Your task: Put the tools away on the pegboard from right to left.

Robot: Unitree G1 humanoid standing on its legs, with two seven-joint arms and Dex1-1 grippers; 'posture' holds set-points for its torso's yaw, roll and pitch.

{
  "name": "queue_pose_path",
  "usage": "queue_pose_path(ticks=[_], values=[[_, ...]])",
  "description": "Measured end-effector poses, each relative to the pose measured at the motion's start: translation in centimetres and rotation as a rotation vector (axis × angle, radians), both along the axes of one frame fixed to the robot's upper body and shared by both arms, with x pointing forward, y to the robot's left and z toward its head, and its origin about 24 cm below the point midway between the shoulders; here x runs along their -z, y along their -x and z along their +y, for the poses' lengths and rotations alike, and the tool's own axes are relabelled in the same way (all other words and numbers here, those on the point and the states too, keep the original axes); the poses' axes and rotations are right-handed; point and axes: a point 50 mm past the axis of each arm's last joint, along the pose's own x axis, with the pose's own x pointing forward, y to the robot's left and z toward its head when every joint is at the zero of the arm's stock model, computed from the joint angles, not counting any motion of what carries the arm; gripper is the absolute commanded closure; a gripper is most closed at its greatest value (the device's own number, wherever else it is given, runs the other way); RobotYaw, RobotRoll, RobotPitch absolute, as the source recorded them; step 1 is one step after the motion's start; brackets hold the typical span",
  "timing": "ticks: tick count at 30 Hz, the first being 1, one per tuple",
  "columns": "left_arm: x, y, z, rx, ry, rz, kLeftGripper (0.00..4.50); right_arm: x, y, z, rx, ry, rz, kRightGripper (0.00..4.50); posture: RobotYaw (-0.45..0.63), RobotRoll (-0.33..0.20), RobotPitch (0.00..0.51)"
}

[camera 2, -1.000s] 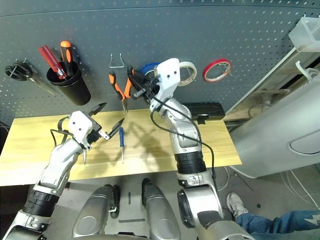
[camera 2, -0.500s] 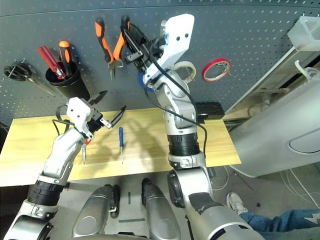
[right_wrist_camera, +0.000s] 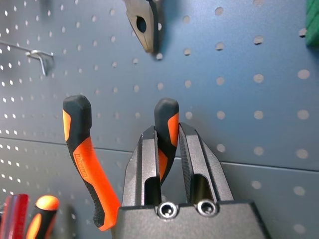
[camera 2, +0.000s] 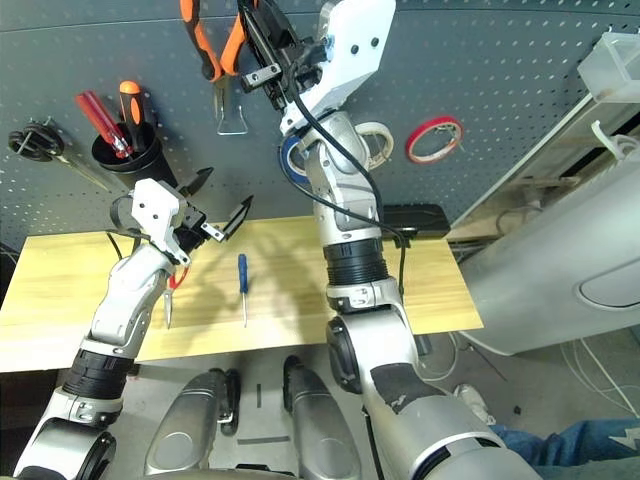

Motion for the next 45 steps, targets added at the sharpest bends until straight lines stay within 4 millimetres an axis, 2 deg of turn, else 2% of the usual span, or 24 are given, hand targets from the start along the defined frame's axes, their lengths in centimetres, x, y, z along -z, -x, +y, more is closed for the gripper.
queue_pose_path(ticks=[19,29,40,45], values=[[0.2,0.3,0.2,-0.008,-0.005,0.019,0.00,2.4,-2.2,0.7,0.059,0.030,0.018,4.11,0.17,0.000,0.263],[-0.7,0.5,0.9,-0.053,0.082,-0.010,0.00,3.6,-2.7,1.2,0.054,0.032,0.051,4.11,0.18,0.000,0.258],[-0.8,0.5,0.9,-0.063,0.089,-0.022,0.00,4.0,-2.8,1.3,0.056,0.042,0.058,4.11,0.17,0.000,0.250],[-0.8,0.5,0.9,-0.059,0.085,-0.022,0.00,4.8,-2.7,1.1,0.054,0.056,0.074,2.39,0.16,0.000,0.251]])
